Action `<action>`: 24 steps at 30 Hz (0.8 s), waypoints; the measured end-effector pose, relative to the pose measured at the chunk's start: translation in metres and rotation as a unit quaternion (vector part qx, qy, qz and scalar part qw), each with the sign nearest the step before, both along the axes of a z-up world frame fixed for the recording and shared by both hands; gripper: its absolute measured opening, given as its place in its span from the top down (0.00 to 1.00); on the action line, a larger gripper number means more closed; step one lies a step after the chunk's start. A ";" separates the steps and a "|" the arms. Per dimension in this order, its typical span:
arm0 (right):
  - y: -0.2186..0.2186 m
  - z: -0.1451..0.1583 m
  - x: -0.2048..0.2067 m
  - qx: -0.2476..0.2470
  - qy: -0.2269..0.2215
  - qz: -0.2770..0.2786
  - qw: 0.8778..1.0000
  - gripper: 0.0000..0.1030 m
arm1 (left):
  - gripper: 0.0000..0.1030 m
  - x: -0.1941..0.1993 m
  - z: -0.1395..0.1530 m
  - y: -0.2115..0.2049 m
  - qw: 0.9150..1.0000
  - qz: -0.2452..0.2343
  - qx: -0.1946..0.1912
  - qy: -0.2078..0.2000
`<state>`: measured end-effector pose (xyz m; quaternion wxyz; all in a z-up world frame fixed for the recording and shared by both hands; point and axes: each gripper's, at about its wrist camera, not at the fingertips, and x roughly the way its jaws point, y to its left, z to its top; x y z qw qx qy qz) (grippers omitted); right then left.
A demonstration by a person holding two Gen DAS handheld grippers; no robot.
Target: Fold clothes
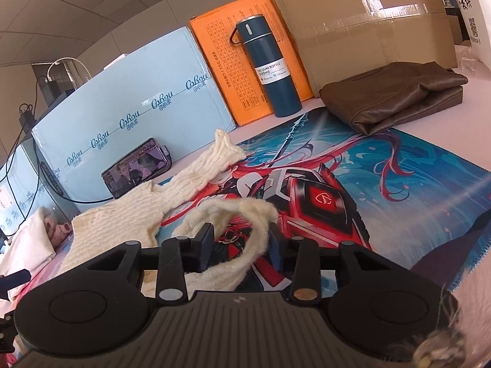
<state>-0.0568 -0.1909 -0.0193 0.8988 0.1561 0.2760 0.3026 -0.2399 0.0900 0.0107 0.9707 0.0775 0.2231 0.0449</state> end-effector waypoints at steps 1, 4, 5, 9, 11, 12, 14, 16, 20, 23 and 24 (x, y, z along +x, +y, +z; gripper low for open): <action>0.002 0.002 0.000 0.009 -0.002 0.006 1.000 0.76 | 0.14 0.001 -0.002 0.001 1.000 0.008 0.003 0.007; 0.009 0.016 -0.004 0.054 -0.017 0.040 0.998 0.78 | 0.14 0.003 -0.009 0.005 0.999 0.019 0.004 0.028; 0.014 0.020 -0.007 0.067 -0.022 0.057 0.996 0.79 | 0.14 0.004 -0.011 0.006 0.999 0.021 0.002 0.033; 0.052 0.037 -0.024 0.101 -0.029 0.163 0.981 0.79 | 0.14 0.002 -0.011 0.010 0.999 0.030 -0.012 0.027; 0.076 0.040 -0.035 0.095 -0.027 0.211 0.973 0.79 | 0.14 -0.001 -0.007 0.015 0.999 0.046 -0.020 0.012; 0.089 0.040 -0.040 0.086 -0.025 0.231 0.969 0.78 | 0.14 -0.003 -0.006 0.018 0.998 0.055 -0.024 0.005; 0.108 0.035 -0.047 0.063 -0.009 0.259 0.964 0.73 | 0.14 -0.007 -0.003 0.023 0.997 0.076 -0.030 -0.009; 0.120 0.027 -0.048 0.049 0.020 0.276 0.960 0.60 | 0.13 -0.011 0.000 0.028 0.995 0.096 -0.035 -0.023; 0.118 0.016 -0.035 0.065 0.112 0.286 0.949 0.14 | 0.13 -0.010 0.010 0.027 0.993 0.098 -0.039 -0.052; 0.102 0.023 -0.035 0.091 0.111 0.291 0.946 0.07 | 0.13 -0.008 0.018 0.026 0.991 0.098 -0.041 -0.074; 0.097 0.026 -0.036 0.092 0.103 0.289 0.947 0.06 | 0.13 -0.006 0.020 0.023 0.991 0.096 -0.040 -0.082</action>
